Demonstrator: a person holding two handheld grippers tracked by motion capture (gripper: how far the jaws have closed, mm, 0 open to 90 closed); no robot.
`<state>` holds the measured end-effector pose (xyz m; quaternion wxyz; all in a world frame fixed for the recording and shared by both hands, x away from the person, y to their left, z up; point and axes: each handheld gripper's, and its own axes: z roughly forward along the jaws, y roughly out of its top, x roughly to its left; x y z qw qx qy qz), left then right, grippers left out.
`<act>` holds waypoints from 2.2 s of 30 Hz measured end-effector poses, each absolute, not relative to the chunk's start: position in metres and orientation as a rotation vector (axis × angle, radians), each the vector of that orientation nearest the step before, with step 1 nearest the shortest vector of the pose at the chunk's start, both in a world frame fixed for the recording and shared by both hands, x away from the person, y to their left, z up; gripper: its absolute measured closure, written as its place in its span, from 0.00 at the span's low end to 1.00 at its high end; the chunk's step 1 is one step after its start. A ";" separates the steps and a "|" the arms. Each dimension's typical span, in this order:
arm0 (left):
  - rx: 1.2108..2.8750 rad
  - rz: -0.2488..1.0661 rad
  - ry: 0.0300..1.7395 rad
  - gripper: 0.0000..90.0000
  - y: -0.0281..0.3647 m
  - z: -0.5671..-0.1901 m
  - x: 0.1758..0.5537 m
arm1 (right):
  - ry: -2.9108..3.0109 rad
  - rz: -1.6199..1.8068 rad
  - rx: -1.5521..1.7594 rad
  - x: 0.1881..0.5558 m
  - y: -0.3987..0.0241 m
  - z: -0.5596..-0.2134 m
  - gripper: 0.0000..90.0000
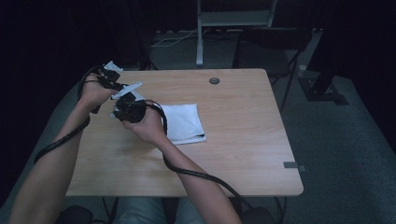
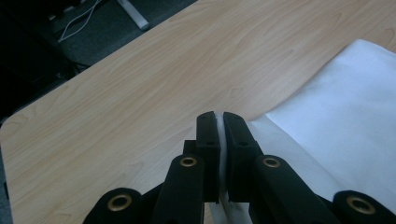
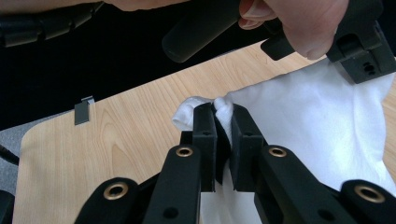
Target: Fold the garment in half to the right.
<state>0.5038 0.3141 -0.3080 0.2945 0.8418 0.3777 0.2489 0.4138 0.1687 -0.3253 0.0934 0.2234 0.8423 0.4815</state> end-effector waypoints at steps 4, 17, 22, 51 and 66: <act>2.242 0.666 1.004 0.96 0.315 -0.306 0.504 | 2.497 1.436 0.665 0.414 0.169 -0.323 0.92; 2.244 0.672 1.007 0.96 0.316 -0.301 0.504 | 2.490 1.445 0.657 0.414 0.170 -0.320 0.92; 2.244 0.670 1.008 0.96 0.317 -0.299 0.504 | 2.492 1.447 0.660 0.414 0.171 -0.319 0.92; 2.255 0.695 1.023 0.96 0.326 -0.288 0.501 | 2.480 1.490 0.654 0.411 0.178 -0.310 0.92; 2.259 0.706 1.031 0.96 0.331 -0.282 0.499 | 2.479 1.506 0.647 0.411 0.184 -0.307 0.92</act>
